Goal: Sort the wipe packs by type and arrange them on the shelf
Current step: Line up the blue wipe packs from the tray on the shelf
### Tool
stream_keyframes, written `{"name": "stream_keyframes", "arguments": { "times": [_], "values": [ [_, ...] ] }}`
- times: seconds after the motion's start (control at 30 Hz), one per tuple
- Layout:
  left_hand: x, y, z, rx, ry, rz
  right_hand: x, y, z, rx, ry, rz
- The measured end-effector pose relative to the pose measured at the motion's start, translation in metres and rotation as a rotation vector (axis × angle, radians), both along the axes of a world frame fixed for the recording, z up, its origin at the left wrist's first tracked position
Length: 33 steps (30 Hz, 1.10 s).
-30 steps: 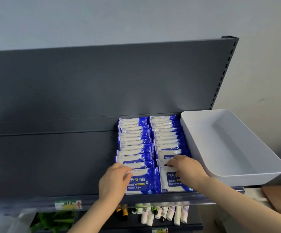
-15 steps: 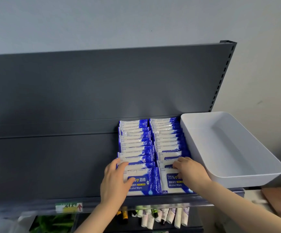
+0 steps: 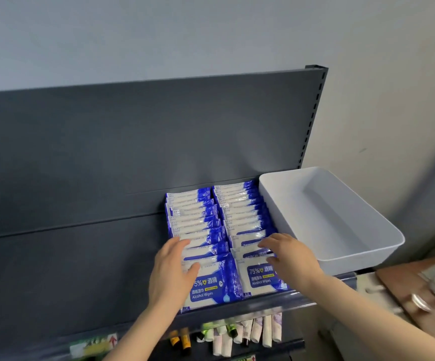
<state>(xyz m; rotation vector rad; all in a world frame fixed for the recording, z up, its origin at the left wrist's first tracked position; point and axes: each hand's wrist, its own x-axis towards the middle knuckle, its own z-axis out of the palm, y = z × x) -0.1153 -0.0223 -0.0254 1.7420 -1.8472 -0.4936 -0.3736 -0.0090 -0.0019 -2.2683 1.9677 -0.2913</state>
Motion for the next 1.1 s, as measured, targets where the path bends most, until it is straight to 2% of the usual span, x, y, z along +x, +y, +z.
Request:
{"name": "stream_keyframes", "arguments": {
  "times": [0.2,0.33,0.57,0.77,0.97,1.1],
  "values": [
    [-0.066,-0.023,0.042,-0.047,0.152,-0.160,-0.040,0.003,0.046,-0.180,-0.233,-0.146],
    [-0.122,-0.038,0.060,-0.012,0.264,-0.197,-0.100,-0.006,0.059,-0.236,-0.256,-0.243],
    [-0.214,-0.039,0.059,0.120,0.315,-0.129,-0.192,-0.014,0.053,-0.164,-0.241,-0.369],
    [-0.255,-0.041,0.039,0.222,0.355,0.044,-0.246,-0.019,0.033,-0.083,-0.257,-0.389],
    [-0.276,-0.035,0.018,0.175,0.260,0.142,-0.264,-0.024,0.013,0.058,-0.415,-0.358],
    [-0.282,-0.031,0.016,0.167,0.275,0.201,-0.268,-0.027,0.000,0.067,-0.500,-0.401]
  ]
}}
